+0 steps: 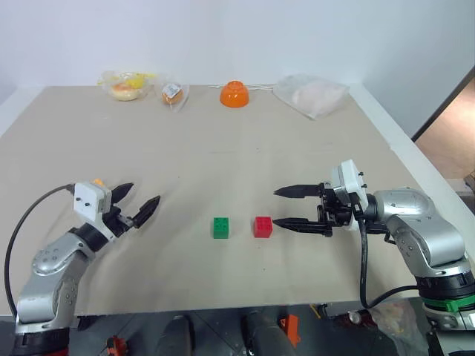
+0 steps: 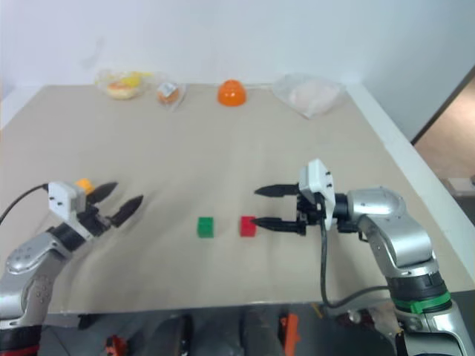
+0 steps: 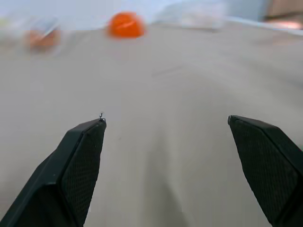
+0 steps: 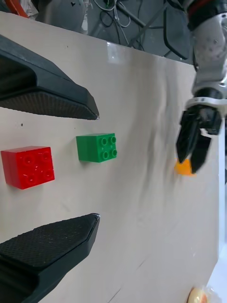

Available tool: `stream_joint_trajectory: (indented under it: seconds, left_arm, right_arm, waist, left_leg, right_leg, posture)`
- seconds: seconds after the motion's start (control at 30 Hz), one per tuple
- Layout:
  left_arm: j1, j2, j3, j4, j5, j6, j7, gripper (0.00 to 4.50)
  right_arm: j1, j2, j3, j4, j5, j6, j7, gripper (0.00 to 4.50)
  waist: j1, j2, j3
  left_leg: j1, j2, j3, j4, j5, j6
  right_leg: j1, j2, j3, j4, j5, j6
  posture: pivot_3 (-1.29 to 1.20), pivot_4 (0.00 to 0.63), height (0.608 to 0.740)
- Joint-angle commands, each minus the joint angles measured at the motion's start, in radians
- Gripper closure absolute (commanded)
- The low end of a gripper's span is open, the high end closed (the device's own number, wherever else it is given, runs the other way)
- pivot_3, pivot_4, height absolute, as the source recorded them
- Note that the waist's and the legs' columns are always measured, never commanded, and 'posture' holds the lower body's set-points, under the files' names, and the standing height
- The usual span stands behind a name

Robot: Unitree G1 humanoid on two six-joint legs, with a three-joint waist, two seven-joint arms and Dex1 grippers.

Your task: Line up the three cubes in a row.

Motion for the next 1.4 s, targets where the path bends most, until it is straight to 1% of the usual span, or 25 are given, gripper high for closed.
stream_joint_trajectory:
  seconds: [0.03,0.1,0.13,0.2,0.3,0.4,0.57,0.87,1.03,1.1,1.17,1.23,1.3,1.4]
  left_arm:
    - [0.053,-0.113,0.064,-0.145,0.047,0.063,0.278,0.23]
    - [0.073,-0.180,0.098,-0.189,0.098,0.077,0.419,0.23]
    - [0.079,-0.195,0.106,-0.201,0.126,0.080,0.461,0.23]
    - [0.079,-0.215,0.115,-0.210,0.156,0.099,0.529,0.23]
    - [0.053,-0.225,0.119,-0.192,0.171,0.126,0.587,0.23]
    - [0.014,-0.213,0.099,-0.167,0.179,0.145,0.602,0.23]
    - [-0.062,-0.189,0.036,-0.091,0.209,0.160,0.581,0.23]
    - [-0.167,-0.219,0.071,0.033,0.277,0.201,0.732,0.23]
    - [-0.206,-0.216,0.066,0.076,0.288,0.193,0.746,0.23]
    - [-0.218,-0.219,0.061,0.089,0.291,0.189,0.747,0.23]
    - [-0.233,-0.224,0.053,0.111,0.296,0.178,0.746,0.23]
    - [-0.249,-0.230,0.047,0.135,0.301,0.166,0.745,0.23]
    - [-0.256,-0.233,0.042,0.148,0.305,0.157,0.744,0.23]
    - [-0.264,-0.239,0.037,0.162,0.311,0.150,0.749,0.23]
  right_arm:
    - [-0.019,0.011,0.004,-0.013,0.009,-0.018,0.020,1.23]
    - [-0.021,0.020,0.010,-0.011,0.007,-0.019,0.023,1.23]
    - [-0.021,0.024,0.013,-0.010,0.006,-0.021,0.025,1.23]
    - [-0.022,0.032,0.022,-0.006,0.002,-0.027,0.029,1.23]
    - [-0.031,0.049,0.040,0.001,-0.009,-0.038,0.026,1.23]
    - [-0.042,0.065,0.049,0.002,-0.014,-0.039,0.025,1.23]
    - [-0.060,0.080,0.052,0.010,-0.017,-0.041,0.019,1.23]
    - [-0.037,0.074,0.036,-0.014,-0.012,-0.035,-0.003,1.23]
    - [-0.033,0.070,0.031,-0.032,-0.004,-0.029,-0.016,1.23]
    - [-0.055,0.089,0.034,-0.030,-0.011,-0.033,-0.045,1.23]
    - [-0.099,0.149,0.032,-0.033,-0.009,-0.042,-0.114,1.23]
    - [-0.139,0.205,0.022,-0.049,0.033,-0.015,-0.165,1.23]
    - [-0.157,0.226,0.018,-0.052,0.050,0.011,-0.187,1.23]
    - [-0.160,0.231,0.025,-0.053,0.054,0.014,-0.189,1.23]
  waist:
    - [0.002,0.000,0.000]
    - [0.002,-0.001,0.000]
    - [0.002,-0.001,0.000]
    - [0.004,-0.001,0.000]
    - [0.005,-0.001,0.000]
    - [0.004,-0.001,0.000]
    - [0.005,-0.002,0.000]
    - [0.005,-0.002,0.000]
    - [0.006,-0.002,0.000]
    - [0.006,-0.002,0.000]
    - [0.002,-0.002,0.000]
    - [0.001,-0.002,0.000]
    - [0.003,-0.002,0.000]
    - [0.007,-0.002,0.000]
  left_leg:
    - [0.000,0.000,0.000,0.000,0.000,0.000]
    - [0.001,0.000,0.001,0.000,0.000,0.000]
    - [0.001,0.000,0.001,0.001,0.000,0.000]
    - [0.001,0.000,0.001,0.001,0.000,0.000]
    - [0.002,-0.001,0.000,0.001,0.001,-0.001]
    - [0.001,-0.001,0.000,0.003,0.001,-0.002]
    - [0.001,-0.001,0.000,0.003,0.001,-0.002]
    - [0.001,-0.001,0.000,0.001,0.001,-0.002]
    - [0.000,-0.001,0.000,0.002,0.001,-0.003]
    - [0.000,-0.001,0.000,0.002,0.001,-0.003]
    - [0.000,-0.001,0.000,0.002,0.001,-0.003]
    - [0.001,-0.001,0.000,0.001,0.001,-0.003]
    - [0.001,-0.001,-0.001,0.001,0.002,-0.004]
    - [-0.001,-0.001,-0.001,0.001,0.002,-0.005]
  right_leg:
    - [0.000,0.000,0.000,0.000,0.000,0.000]
    - [0.001,-0.001,0.001,0.000,0.000,0.001]
    - [0.001,-0.001,0.001,0.000,0.001,0.001]
    - [0.001,0.000,0.001,0.000,0.001,0.000]
    - [0.001,0.000,0.000,0.000,0.001,0.000]
    - [0.002,0.000,0.001,0.000,0.001,0.000]
    - [0.002,0.000,0.001,0.000,0.001,0.000]
    - [0.001,0.000,0.001,0.000,0.001,0.000]
    - [0.001,0.000,0.001,0.000,0.001,0.001]
    - [0.001,0.000,0.000,0.000,0.001,0.001]
    - [0.001,0.000,0.000,0.000,0.002,0.001]
    - [0.001,0.001,0.001,0.000,0.003,0.001]
    - [0.001,0.001,0.000,0.000,0.003,0.001]
    - [0.001,0.001,0.000,-0.001,0.003,0.002]
  posture:
    - [0.00,0.150,0.740]
    - [0.00,0.150,0.740]
    - [0.00,0.150,0.740]
    - [0.00,0.150,0.740]
    - [0.00,0.150,0.740]
    - [0.00,0.150,0.740]
    - [0.00,0.150,0.740]
    - [0.00,0.150,0.740]
    - [0.00,0.150,0.740]
    - [0.00,0.150,0.740]
    - [0.00,0.150,0.740]
    - [0.00,0.150,0.740]
    - [0.00,0.150,0.740]
    - [0.00,0.150,0.740]
